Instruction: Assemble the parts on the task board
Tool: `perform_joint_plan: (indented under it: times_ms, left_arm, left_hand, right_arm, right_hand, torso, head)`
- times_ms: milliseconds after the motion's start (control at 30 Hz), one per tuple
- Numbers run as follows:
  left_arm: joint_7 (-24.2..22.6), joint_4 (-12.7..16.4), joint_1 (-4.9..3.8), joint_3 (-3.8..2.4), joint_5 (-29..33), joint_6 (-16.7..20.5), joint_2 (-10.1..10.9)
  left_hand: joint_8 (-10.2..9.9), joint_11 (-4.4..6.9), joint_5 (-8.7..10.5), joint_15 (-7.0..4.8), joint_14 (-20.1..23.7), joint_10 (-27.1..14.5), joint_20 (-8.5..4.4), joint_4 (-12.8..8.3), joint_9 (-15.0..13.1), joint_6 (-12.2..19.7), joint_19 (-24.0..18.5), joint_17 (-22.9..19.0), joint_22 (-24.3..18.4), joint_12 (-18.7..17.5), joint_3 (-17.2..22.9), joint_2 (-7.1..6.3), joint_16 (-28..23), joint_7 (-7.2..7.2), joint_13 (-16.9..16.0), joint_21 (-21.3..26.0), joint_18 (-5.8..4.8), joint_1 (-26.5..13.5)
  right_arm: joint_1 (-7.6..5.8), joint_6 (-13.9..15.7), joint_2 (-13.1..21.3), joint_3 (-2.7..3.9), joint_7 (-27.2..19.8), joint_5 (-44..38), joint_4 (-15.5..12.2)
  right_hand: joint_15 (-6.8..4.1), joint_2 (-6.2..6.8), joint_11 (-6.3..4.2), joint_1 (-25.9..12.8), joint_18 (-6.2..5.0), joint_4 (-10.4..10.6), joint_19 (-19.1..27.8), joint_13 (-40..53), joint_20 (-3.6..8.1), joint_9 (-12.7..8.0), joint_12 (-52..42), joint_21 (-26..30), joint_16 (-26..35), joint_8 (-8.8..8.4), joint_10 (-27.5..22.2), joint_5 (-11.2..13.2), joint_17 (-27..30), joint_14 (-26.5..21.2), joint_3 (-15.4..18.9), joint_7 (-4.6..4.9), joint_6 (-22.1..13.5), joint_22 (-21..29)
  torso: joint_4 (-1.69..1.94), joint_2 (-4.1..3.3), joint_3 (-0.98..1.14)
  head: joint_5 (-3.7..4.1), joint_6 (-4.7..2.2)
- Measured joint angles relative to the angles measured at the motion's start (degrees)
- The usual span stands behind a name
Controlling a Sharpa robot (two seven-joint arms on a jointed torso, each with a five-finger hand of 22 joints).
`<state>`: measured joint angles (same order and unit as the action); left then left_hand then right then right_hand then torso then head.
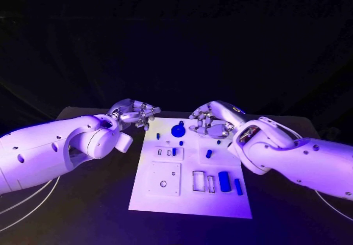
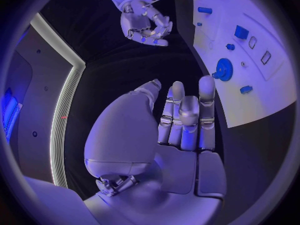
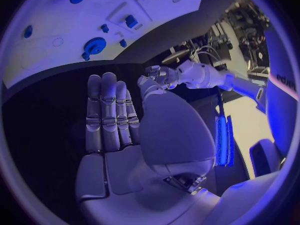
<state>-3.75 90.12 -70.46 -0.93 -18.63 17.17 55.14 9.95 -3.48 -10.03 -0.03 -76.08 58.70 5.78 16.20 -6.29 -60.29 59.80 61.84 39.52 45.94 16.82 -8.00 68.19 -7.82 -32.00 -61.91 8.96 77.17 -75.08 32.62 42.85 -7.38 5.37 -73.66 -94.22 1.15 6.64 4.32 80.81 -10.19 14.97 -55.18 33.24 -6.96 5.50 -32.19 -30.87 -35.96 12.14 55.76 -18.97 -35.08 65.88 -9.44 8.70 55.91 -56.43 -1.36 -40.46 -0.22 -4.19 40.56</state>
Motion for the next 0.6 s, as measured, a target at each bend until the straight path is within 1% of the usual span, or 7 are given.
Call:
perform_joint_plan:
  times_ms: [33,100,167,233,333,433,600]
  left_arm:
    - [1.3,-0.6,-0.54,0.02,-1.6,-1.1,-0.4]
    - [4.2,-1.6,-1.75,0.03,-5.3,-3.4,-1.3]
    - [7.6,-2.4,-2.86,0.03,-10.1,-6.3,-2.3]
    - [10.7,-3.0,-3.6,0.08,-14.3,-8.7,-3.3]
    - [16.0,-4.0,-4.54,0.24,-21.1,-12.6,-5.3]
    - [20.8,-5.0,-4.92,0.37,-26.3,-16.5,-7.2]
    - [28.2,-6.8,-5.14,0.52,-32.5,-22.5,-10.6]
  left_hand:
    - [0.6,0.23,0.0,-0.25,-2.4,0.8,-0.27,0.2,-0.4,-0.2,3.3,3.6,4.2,0.0,-0.2,0.35,3.0,0.17,0.1,-2.5,-0.08,-0.4]
    - [1.6,0.65,0.0,-0.8,-6.8,2.3,-0.83,0.2,-1.1,-0.3,11.0,11.2,15.4,-0.1,-1.1,1.36,10.4,0.28,0.7,-9.5,-1.94,-1.4]
    - [2.7,1.16,0.0,-1.31,-7.7,3.8,-1.3,0.5,-2.0,-0.7,14.8,12.9,21.5,-0.5,-1.9,1.69,14.0,0.97,0.9,-13.3,-2.71,-2.9]
    - [3.7,1.46,0.0,-1.32,-7.7,5.1,-1.61,0.5,-2.7,-1.0,15.5,13.1,22.9,0.3,-3.1,1.76,14.7,1.29,0.3,-14.2,-2.7,-4.8]
    - [5.6,2.18,0.0,-1.94,-7.9,9.2,-2.11,0.4,-4.3,-2.0,16.6,13.1,25.1,7.2,-5.0,2.01,15.7,2.23,-7.2,-15.6,-3.36,-7.0]
    - [7.5,2.85,0.0,-2.51,-7.9,12.2,-2.71,0.5,-6.3,-2.1,17.8,13.1,27.6,13.6,-7.9,1.44,17.5,2.73,-14.8,-17.0,-3.63,-8.8]
    - [10.2,3.53,0.0,-2.96,-7.9,14.3,-3.03,0.6,-9.7,-1.2,19.0,13.1,30.4,19.1,-12.5,2.19,19.4,3.54,-21.6,-18.6,-4.35,-10.0]
  right_arm:
    - [-0.19,0.1,1.4,0.0,-1.6,4.8,-0.6]
    - [-0.41,0.1,3.2,-0.04,-4.0,11.3,-1.7]
    - [-0.6,-0.3,5.1,-0.07,-6.5,17.5,-2.7]
    - [-0.7,-0.8,6.5,-0.07,-8.3,21.5,-3.2]
    - [-0.78,-2.0,8.5,-0.08,-10.7,26.5,-3.8]
    - [-0.8,-3.0,10.0,-0.1,-12.1,29.4,-3.9]
    - [-0.81,-4.2,11.2,-0.12,-13.5,32.1,-3.7]
  right_hand:
    - [1.11,-0.03,0.68,1.1,0.0,-0.3,2.7,-2.9,-0.81,-0.2,3.1,3.2,4.6,-0.35,0.1,-0.3,2.4,-3.4,-1.2,0.29,0.3,2.1]
    - [2.52,0.69,1.75,2.1,0.01,-0.7,4.6,-11.3,-2.57,-0.8,10.4,9.7,13.6,-1.62,3.9,-0.1,8.5,-3.6,-3.6,0.98,1.0,7.9]
    - [3.32,0.7,1.88,2.1,0.0,-1.4,3.3,-17.9,-3.82,-1.2,15.7,13.9,20.4,-2.73,6.5,0.7,13.4,-2.5,-4.8,1.47,1.9,12.7]
    - [3.27,0.7,1.68,2.0,0.01,-2.1,0.7,-21.9,-3.62,-1.4,18.6,15.8,23.9,-3.65,8.8,0.7,16.3,-0.1,-5.5,1.34,3.0,16.0]
    - [2.92,0.72,1.68,0.9,0.01,-2.6,-1.8,-25.2,-3.37,-1.4,21.1,17.5,26.6,-4.4,11.2,0.9,18.7,2.5,-5.9,1.03,4.0,19.0]
    - [2.54,0.71,1.93,-0.3,0.01,-2.8,-4.3,-26.9,-2.95,-1.4,22.4,17.8,27.8,-5.14,12.5,0.9,19.9,4.6,-5.7,1.11,4.3,20.9]
    - [2.42,1.15,1.8,-1.2,0.01,-3.2,-5.7,-28.1,-2.66,-1.4,23.4,18.8,29.1,-5.75,13.3,0.0,21.1,6.0,-5.3,1.09,4.7,22.9]
  torso:
    - [-0.04,0.11,0.06]
    - [-0.12,0.33,0.17]
    - [-0.24,0.58,0.35]
    - [-0.4,0.85,0.55]
    - [-0.54,1.15,0.8]
    - [-0.63,1.33,0.98]
    - [-0.7,1.55,1.13]
  head:
    - [-0.05,0.0]
    - [-0.2,0.05]
    - [-0.42,0.16]
    - [-0.63,0.27]
    - [-0.77,0.46]
    - [-0.82,0.54]
    - [-0.9,0.6]
